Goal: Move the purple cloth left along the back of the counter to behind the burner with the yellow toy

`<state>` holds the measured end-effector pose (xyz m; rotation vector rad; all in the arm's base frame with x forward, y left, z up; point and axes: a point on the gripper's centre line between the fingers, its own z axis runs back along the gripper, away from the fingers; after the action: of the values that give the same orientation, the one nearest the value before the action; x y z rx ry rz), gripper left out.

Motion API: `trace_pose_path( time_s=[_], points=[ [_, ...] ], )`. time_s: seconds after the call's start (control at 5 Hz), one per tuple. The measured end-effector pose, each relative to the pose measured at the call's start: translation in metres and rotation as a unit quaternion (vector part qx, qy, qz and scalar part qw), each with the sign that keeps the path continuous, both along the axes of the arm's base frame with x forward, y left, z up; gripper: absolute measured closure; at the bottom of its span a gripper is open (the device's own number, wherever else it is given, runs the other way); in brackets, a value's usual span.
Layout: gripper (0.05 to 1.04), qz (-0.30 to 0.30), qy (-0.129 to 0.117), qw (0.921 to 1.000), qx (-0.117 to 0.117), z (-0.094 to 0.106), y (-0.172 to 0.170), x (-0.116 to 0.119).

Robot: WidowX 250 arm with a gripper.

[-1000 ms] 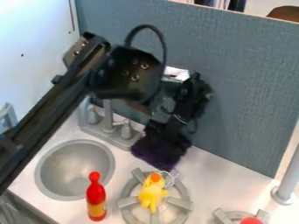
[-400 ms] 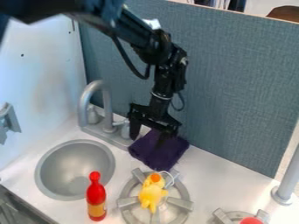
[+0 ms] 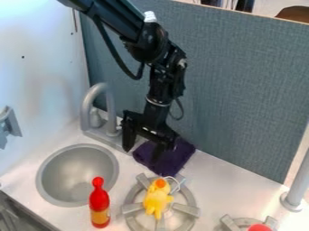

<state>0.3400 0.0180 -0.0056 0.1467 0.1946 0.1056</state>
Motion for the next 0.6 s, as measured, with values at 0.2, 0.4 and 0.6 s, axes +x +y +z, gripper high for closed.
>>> trace_pose_path(
  time_s=[0.2,0.4,0.6],
  points=[
    [0.083,-0.044,0.005,0.9989,-0.016,-0.008,-0.023,-0.008],
    [0.083,-0.073,0.017,0.9968,-0.028,-0.014,-0.042,-0.007],
    [0.083,-0.083,0.023,0.9959,-0.028,-0.017,-0.048,-0.009]
  ],
)
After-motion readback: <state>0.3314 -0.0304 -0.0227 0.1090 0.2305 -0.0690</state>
